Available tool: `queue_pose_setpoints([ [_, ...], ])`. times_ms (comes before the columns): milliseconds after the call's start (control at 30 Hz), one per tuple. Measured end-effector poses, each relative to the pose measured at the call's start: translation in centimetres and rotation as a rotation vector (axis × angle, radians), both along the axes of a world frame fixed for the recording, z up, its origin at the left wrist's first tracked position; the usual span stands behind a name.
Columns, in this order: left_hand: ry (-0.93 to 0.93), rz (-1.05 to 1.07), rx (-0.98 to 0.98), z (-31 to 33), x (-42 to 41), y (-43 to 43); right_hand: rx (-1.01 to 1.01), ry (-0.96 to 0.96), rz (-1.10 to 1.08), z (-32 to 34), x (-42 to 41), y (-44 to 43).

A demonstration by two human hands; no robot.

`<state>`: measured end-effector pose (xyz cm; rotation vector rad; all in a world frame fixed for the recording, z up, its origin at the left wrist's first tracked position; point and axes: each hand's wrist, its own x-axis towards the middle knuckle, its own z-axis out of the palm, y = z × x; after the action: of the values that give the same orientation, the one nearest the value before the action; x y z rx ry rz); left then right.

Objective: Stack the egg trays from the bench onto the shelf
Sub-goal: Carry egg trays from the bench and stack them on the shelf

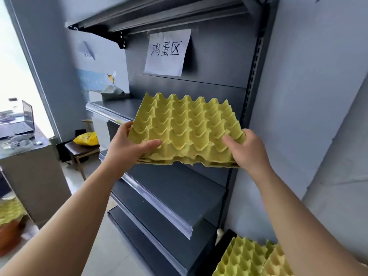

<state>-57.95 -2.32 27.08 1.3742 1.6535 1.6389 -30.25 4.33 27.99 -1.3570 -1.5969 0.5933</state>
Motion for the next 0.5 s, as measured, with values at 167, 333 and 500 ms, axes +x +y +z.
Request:
queue_pose_setpoints([
  [167,-0.046,0.026,0.011,0.4,-7.2,4.1,-0.037,-0.044,0.101,1.1,-7.0,4.1],
  [333,-0.111,0.057,0.011,0.7,-14.8,9.3,-0.07,-0.055,0.12,1.6,-14.3,9.2],
  [500,-0.128,0.099,0.048,1.0,-20.7,14.7,-0.057,-0.049,0.109,1.8,-21.0,14.7],
])
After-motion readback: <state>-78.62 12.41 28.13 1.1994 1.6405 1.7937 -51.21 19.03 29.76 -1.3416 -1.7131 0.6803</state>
